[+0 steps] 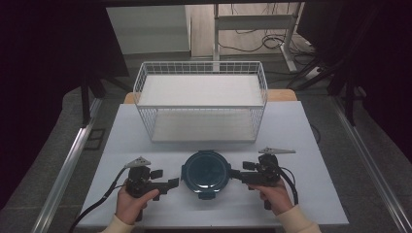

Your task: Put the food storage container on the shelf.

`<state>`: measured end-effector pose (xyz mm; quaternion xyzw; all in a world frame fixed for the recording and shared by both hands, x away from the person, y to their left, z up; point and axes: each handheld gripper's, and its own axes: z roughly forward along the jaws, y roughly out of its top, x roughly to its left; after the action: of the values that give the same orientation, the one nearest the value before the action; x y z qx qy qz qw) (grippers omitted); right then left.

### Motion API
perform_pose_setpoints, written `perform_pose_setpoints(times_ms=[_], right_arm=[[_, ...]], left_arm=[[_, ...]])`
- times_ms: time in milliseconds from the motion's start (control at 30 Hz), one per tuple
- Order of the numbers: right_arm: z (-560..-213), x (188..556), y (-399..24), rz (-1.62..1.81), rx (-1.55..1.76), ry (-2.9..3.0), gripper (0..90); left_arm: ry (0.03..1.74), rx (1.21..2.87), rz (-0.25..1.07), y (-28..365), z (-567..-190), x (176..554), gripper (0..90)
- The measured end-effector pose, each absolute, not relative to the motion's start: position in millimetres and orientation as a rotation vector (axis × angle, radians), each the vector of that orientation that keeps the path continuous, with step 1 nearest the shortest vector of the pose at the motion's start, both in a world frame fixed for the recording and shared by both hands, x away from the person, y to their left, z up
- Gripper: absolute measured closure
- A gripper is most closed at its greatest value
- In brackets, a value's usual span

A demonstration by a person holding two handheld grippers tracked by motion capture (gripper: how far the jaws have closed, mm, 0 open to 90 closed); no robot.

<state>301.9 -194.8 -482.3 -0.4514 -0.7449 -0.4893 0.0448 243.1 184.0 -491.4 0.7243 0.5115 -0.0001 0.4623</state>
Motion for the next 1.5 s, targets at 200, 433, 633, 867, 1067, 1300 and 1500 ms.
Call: perform_pose_setpoints(times_ms=[200,433,633,867,1067,1300,1500], right_arm=[[-486.7,305.2,-189.0,-1.462,-1.386,-2.229,11.4],[-492.3,310.6,-179.2,-1.418,-1.39,-2.214,9.7],[-502.3,313.2,-168.7,-1.358,-1.386,-2.19,8.8],[-511.8,311.7,-158.8,-1.316,-1.372,-2.148,9.5],[-516.5,310.0,-155.1,-1.298,-1.393,-2.127,15.5],[-517.0,311.0,-162.9,-1.308,-1.459,-2.038,26.3],[-516.9,311.1,-166.4,-1.319,-1.47,-2.003,30.5]], left_arm=[[1.273,1.699,-0.124,179.8,-497.1,255.4,15.2],[1.295,1.649,-0.212,176.3,-506.5,266.9,15.7],[1.301,1.625,-0.323,170.1,-518.6,274.1,15.1],[1.299,1.608,-0.414,164.2,-529.2,276.9,15.9],[1.295,1.589,-0.468,159.7,-534.3,276.7,22.4],[1.297,1.589,-0.486,157.4,-535.0,275.1,30.5],[1.296,1.599,-0.482,158.2,-533.0,273.4,31.8]])
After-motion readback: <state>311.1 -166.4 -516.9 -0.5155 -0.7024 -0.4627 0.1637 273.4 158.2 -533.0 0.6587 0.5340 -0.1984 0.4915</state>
